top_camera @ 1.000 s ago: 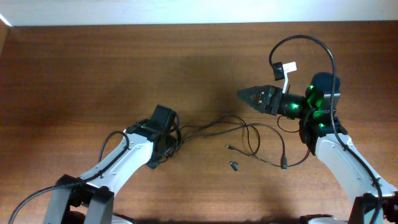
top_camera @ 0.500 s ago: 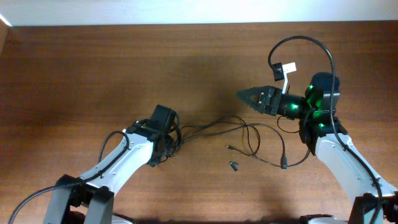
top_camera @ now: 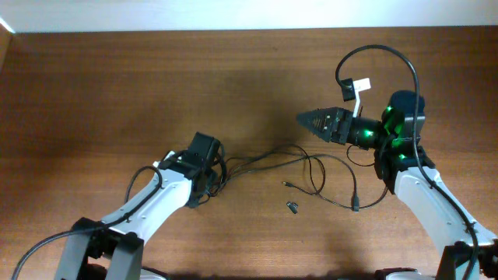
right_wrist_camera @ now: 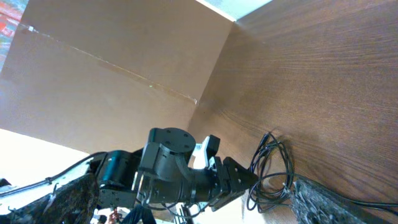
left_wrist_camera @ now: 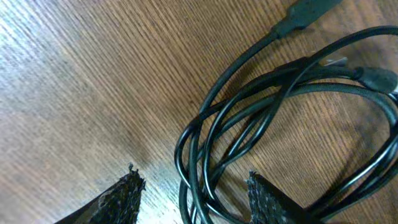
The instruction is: Untangle cables
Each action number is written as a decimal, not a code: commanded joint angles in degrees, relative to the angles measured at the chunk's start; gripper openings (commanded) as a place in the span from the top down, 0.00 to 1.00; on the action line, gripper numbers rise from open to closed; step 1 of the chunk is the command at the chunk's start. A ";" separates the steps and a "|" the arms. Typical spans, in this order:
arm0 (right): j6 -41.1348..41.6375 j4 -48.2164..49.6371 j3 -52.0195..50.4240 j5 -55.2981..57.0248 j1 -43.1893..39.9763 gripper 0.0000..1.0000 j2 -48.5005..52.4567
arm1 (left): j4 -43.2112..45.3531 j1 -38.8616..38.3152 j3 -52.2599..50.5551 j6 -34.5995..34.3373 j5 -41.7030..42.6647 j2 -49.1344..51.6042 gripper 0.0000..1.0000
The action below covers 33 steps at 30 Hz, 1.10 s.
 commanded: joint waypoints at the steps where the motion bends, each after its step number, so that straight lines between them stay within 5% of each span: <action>1: -1.07 0.15 -0.13 0.09 0.11 0.01 0.31 | 1.81 0.31 -1.42 -0.09 0.09 0.63 0.56; 4: -1.07 0.15 -0.13 0.09 0.13 0.01 0.31 | 1.97 0.31 -1.51 -0.04 -0.26 0.66 0.69; 6: -1.07 0.15 -0.13 0.07 0.11 0.01 0.31 | 1.99 0.31 -1.57 -0.09 -0.39 0.85 1.00; 16: -1.07 -0.07 -0.13 -0.11 0.11 0.01 0.31 | 2.49 0.46 0.26 -0.07 1.31 -1.38 1.00; 24: -1.07 -0.24 -0.15 -0.15 0.11 0.01 0.31 | 2.58 9.81 4.44 -0.09 0.55 -23.04 1.00; 33: -1.07 -0.24 -0.13 -0.55 0.11 0.01 0.31 | -13.90 16.22 4.07 -0.07 -18.38 -29.73 1.00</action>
